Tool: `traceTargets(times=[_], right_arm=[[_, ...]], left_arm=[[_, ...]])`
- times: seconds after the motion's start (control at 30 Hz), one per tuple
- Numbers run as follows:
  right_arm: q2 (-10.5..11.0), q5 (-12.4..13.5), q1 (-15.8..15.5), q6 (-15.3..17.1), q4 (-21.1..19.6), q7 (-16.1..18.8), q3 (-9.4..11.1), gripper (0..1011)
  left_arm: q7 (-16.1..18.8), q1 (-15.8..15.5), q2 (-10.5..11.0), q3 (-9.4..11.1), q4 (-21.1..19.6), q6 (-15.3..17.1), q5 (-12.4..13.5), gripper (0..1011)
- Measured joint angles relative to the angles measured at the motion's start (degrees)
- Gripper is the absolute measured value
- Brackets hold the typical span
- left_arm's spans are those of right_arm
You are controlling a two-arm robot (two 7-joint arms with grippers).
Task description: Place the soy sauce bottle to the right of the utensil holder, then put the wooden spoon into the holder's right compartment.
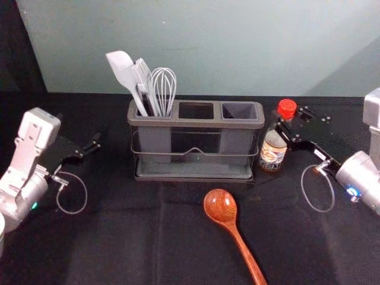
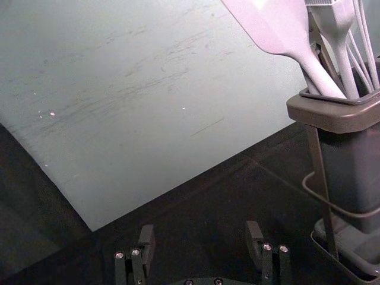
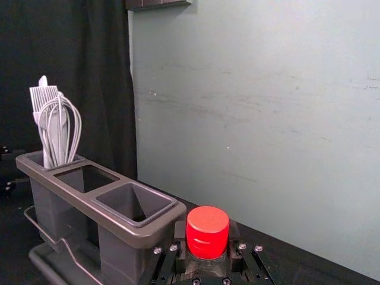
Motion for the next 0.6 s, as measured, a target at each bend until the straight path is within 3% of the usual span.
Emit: traceTargets(times=[0.6], right_arm=[[-1.0, -1.6, 0.4, -1.5, 1.2, -0.3, -0.3, 390]], left_arm=[[0.0, 0.0, 0.0, 0.0, 0.0, 0.0, 0.0, 1005]])
